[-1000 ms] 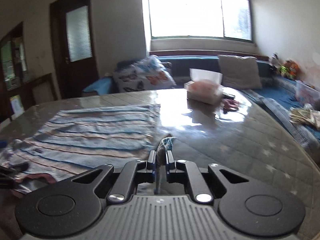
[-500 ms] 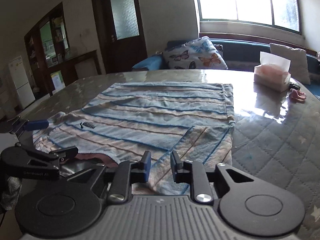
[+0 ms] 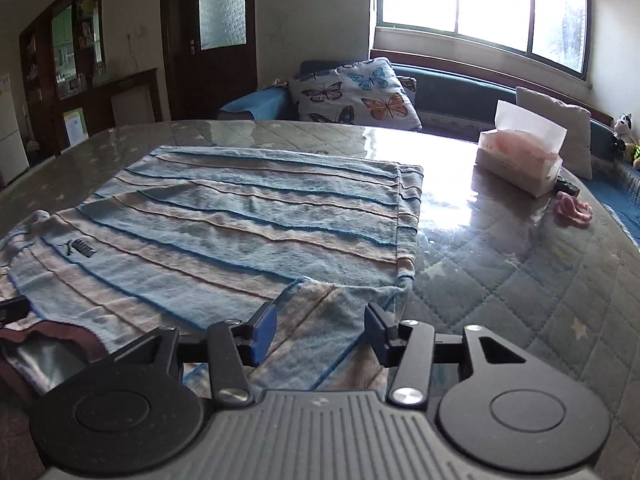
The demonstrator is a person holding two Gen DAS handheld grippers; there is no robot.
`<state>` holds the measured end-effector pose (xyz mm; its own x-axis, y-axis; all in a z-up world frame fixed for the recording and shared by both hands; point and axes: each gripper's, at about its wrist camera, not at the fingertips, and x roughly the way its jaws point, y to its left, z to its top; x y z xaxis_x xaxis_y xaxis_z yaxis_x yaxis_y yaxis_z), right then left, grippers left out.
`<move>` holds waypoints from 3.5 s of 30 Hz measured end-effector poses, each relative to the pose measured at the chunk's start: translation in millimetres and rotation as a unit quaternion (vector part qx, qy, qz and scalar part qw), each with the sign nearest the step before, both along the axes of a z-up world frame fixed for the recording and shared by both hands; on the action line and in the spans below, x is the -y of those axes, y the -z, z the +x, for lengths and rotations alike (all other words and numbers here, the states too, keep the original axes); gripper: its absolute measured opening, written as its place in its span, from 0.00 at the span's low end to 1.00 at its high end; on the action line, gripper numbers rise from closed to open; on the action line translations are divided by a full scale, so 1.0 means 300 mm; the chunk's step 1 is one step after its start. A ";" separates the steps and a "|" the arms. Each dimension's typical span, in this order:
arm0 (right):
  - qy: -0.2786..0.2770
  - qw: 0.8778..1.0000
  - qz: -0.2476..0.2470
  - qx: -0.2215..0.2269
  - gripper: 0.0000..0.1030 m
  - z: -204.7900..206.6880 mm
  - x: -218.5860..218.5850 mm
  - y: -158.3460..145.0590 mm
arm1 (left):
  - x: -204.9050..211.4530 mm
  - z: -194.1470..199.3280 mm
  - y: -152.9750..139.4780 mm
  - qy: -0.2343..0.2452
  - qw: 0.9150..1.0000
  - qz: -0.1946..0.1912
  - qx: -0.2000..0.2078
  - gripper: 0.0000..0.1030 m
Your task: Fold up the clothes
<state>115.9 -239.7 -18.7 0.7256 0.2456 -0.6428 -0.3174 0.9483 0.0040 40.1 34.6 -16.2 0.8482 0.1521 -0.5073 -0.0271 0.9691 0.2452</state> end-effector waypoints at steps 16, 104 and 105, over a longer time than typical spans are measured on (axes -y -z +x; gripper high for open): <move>-0.051 0.997 -0.049 0.006 0.98 -0.088 -0.108 0.015 | -0.411 -0.006 -0.020 -0.186 0.981 -0.054 -0.003 1.00; -0.034 0.999 -0.002 0.000 1.00 -0.116 -0.075 0.070 | -0.144 0.132 0.022 0.076 0.995 -0.042 -0.053 0.72; -0.034 0.999 -0.002 0.000 1.00 -0.117 -0.076 0.070 | -0.138 0.115 0.024 0.079 0.995 -0.037 -0.050 0.74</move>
